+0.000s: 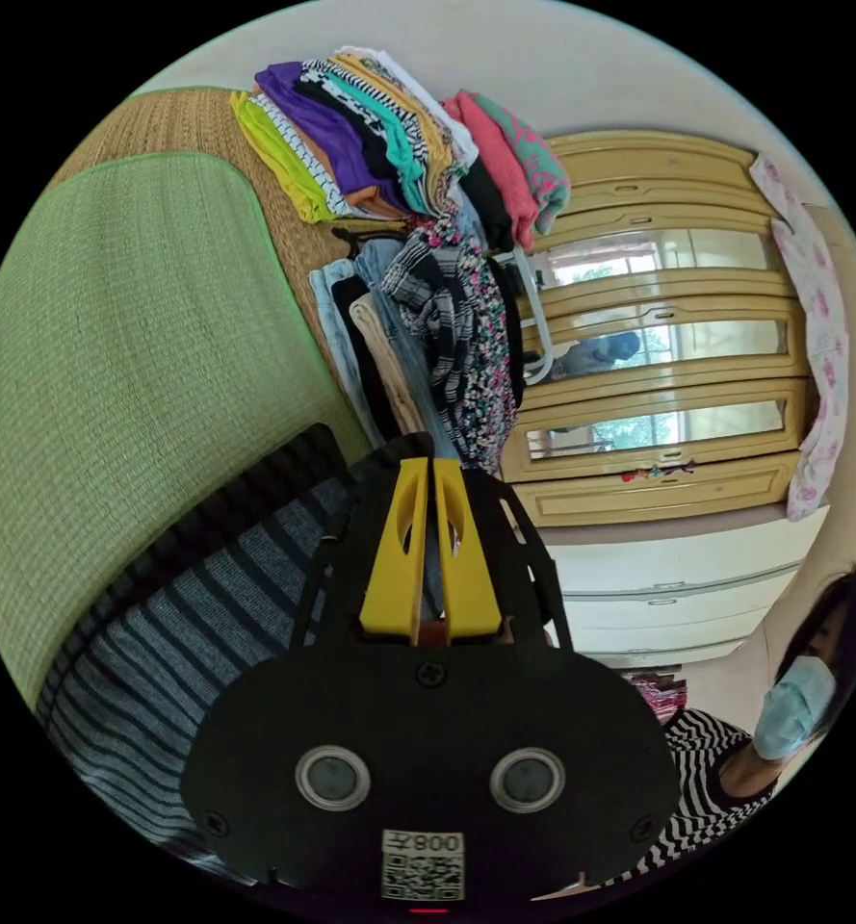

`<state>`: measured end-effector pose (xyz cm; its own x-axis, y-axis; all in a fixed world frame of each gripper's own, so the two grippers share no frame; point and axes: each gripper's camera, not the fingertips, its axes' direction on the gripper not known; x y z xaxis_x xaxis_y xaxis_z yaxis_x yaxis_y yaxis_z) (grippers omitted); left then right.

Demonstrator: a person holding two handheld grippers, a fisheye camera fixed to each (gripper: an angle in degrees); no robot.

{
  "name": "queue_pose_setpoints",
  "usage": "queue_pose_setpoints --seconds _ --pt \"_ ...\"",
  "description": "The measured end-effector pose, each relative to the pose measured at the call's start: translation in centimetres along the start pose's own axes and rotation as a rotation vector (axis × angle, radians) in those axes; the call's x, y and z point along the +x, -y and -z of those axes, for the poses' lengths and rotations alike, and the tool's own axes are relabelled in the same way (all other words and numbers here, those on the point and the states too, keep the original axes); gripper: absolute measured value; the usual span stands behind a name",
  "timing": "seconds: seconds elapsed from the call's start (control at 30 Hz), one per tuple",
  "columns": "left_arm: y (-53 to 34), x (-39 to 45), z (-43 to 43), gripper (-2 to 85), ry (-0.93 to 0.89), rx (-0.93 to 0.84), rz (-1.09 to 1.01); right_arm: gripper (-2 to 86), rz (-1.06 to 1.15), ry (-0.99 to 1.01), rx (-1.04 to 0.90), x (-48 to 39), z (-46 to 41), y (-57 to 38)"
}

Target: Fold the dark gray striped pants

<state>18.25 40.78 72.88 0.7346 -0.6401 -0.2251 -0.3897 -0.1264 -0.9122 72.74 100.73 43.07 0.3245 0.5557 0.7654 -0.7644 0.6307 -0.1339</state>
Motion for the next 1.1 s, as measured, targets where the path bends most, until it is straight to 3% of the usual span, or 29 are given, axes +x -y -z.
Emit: queue_pose_setpoints --seconds 0.43,0.6,0.8,0.9,1.1 --pt "4.7 -0.7 -5.3 2.1 0.226 -0.155 -0.021 1.9 -0.033 0.024 -0.059 2.1 -2.4 3.0" --pt "5.1 -0.6 -4.9 3.3 0.163 -0.173 -0.071 2.0 -0.050 0.061 -0.065 2.0 -3.3 3.7" --pt "3.1 -0.3 0.6 4.1 0.044 -0.066 -0.122 2.2 -0.072 0.128 -0.050 1.3 -4.5 4.1" --pt "-0.6 -0.8 4.9 4.9 0.144 -0.004 -0.139 2.3 -0.064 0.131 -0.047 0.4 -4.9 4.1" --pt "-10.2 -3.6 10.0 7.1 0.537 -0.091 -0.035 2.4 0.021 0.067 -0.061 -3.0 -5.2 4.2"
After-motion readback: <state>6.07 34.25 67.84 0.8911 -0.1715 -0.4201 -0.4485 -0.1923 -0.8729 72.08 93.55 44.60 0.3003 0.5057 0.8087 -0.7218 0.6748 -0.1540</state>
